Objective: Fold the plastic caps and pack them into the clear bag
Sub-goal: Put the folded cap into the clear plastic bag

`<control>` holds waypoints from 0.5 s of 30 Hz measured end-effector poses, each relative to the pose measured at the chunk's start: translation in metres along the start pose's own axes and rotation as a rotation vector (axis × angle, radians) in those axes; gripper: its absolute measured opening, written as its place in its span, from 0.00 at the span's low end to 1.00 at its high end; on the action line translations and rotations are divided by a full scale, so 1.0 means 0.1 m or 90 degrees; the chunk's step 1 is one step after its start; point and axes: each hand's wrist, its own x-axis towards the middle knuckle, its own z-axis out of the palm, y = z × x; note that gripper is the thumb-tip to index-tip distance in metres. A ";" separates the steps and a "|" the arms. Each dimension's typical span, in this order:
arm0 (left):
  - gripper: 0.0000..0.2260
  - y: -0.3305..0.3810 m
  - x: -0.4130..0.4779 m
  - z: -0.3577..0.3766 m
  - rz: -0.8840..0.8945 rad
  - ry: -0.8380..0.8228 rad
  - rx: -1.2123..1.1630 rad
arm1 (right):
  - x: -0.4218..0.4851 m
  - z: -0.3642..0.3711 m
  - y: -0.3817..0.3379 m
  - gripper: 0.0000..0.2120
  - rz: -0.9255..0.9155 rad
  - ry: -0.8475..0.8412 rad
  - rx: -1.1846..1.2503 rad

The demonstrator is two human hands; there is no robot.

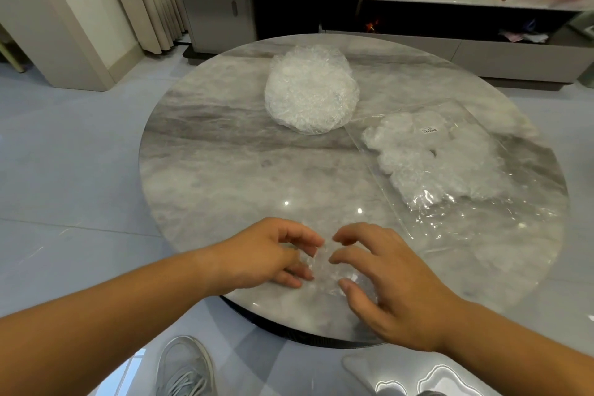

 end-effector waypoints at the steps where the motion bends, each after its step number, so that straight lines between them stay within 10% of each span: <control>1: 0.18 0.01 0.00 0.01 0.004 -0.019 0.034 | 0.00 -0.01 -0.01 0.16 -0.003 0.009 0.007; 15: 0.08 0.23 0.07 0.04 -0.027 -0.035 0.093 | -0.26 0.10 -0.06 0.12 -0.028 -0.108 -0.139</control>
